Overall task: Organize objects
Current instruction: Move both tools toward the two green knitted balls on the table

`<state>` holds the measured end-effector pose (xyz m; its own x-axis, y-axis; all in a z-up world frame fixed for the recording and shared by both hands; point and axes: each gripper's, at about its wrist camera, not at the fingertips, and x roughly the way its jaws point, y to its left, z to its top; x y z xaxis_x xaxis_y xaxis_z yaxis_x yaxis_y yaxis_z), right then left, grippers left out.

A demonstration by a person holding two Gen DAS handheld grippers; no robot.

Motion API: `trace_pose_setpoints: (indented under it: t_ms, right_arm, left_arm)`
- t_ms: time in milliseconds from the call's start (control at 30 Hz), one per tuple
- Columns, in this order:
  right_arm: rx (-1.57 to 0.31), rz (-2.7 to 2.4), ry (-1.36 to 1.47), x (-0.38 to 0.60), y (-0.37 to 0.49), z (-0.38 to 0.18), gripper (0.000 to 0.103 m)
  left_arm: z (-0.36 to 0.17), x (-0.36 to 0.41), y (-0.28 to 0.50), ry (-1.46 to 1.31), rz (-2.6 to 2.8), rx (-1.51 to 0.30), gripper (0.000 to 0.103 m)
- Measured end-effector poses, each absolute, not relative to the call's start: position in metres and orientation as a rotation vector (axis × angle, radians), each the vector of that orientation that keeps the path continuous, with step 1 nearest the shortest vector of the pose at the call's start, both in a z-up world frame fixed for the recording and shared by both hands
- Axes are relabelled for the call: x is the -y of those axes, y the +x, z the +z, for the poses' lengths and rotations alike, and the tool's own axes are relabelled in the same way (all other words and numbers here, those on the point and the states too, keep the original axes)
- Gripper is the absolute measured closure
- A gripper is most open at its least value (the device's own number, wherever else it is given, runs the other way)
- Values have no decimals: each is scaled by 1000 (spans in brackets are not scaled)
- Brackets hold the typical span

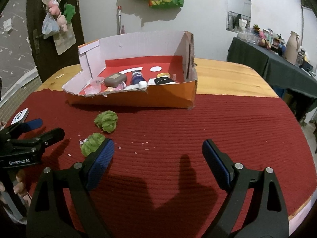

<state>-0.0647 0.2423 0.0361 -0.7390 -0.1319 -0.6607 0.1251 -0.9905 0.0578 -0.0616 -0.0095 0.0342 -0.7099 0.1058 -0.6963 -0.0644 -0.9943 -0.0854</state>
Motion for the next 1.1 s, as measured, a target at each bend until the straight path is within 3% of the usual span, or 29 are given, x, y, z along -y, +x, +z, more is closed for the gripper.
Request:
trace_pose_setpoints:
  t_ms: [333,633,1100]
  right_arm:
    - [-20,-2653,1123,-205,-82,32,12]
    - [-226,-2641,1236,-177,-91,12,12]
    - [-23,-2822,1205,-275,-97,32,12]
  left_arm:
    - [41,37,-60,-1170,2855,107,1]
    - [41,48,-61,-1190,2835,132,1]
    - [36,4,-77,-1215,2656,78,1]
